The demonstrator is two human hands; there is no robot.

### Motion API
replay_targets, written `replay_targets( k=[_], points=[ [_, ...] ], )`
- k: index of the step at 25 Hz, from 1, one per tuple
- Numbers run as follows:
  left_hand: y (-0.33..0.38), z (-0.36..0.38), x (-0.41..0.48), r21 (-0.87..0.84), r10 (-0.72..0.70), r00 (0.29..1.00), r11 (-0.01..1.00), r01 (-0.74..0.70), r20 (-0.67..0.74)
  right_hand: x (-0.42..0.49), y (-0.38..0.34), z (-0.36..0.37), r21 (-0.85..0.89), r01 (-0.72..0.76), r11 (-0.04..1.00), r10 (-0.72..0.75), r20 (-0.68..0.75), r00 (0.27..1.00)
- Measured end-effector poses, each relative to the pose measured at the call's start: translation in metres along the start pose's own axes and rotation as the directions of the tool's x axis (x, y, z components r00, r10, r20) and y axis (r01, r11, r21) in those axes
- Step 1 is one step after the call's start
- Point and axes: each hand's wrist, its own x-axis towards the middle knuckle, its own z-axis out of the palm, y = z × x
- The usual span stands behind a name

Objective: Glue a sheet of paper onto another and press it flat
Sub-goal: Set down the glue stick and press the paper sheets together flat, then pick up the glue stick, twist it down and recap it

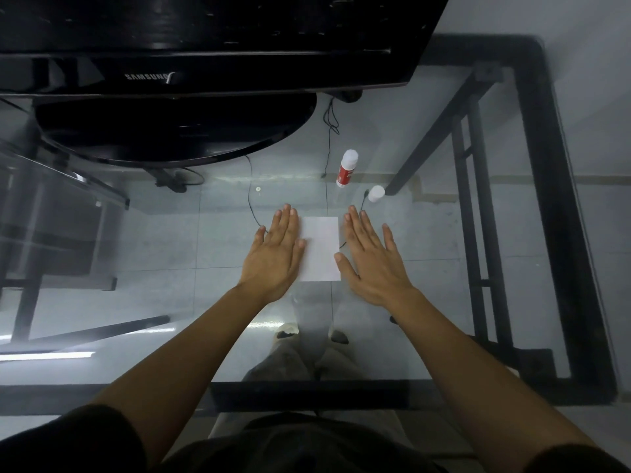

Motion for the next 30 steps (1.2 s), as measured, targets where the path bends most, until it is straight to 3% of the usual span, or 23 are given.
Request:
replay_targets(
  k=[4,7,13,15,17,21,25,30],
  points=[
    [0.021,-0.021,0.049,-0.285,-0.020,0.972,0.957,-0.049,-0.235,-0.010,0.010,0.009,0.041,-0.146,0.988,0.149,-0.064,0.987],
    [0.039,-0.029,0.094,-0.404,-0.092,0.967,0.915,-0.012,-0.237,-0.010,0.015,0.015,0.011,-0.167,0.986,0.168,-0.062,0.984],
    [0.042,-0.025,0.113,-0.461,-0.045,0.962,0.883,-0.088,-0.270,-0.009,0.016,0.018,0.007,-0.149,0.989,0.149,-0.067,0.986],
    [0.046,-0.033,0.104,-0.511,-0.042,0.963,0.853,-0.105,-0.268,-0.008,0.014,0.010,0.082,-0.141,0.987,0.145,-0.047,0.988],
    [0.053,-0.050,0.086,-0.587,-0.013,0.965,0.796,-0.148,-0.261,-0.010,0.007,-0.012,0.262,-0.119,0.958,0.158,-0.131,0.979],
    [0.064,-0.096,0.040,-0.745,-0.067,0.939,0.629,-0.223,-0.338,-0.008,-0.020,-0.088,0.606,-0.001,0.795,0.315,-0.411,0.856],
    [0.077,-0.140,-0.009,-0.752,-0.061,0.898,0.574,-0.325,-0.435,-0.019,-0.066,-0.167,0.837,0.146,0.527,0.316,-0.353,0.880],
    [0.092,-0.172,-0.041,-0.740,0.008,0.870,0.522,-0.423,-0.492,-0.035,-0.101,-0.203,0.921,0.226,0.317,0.260,-0.314,0.913]
  ],
)
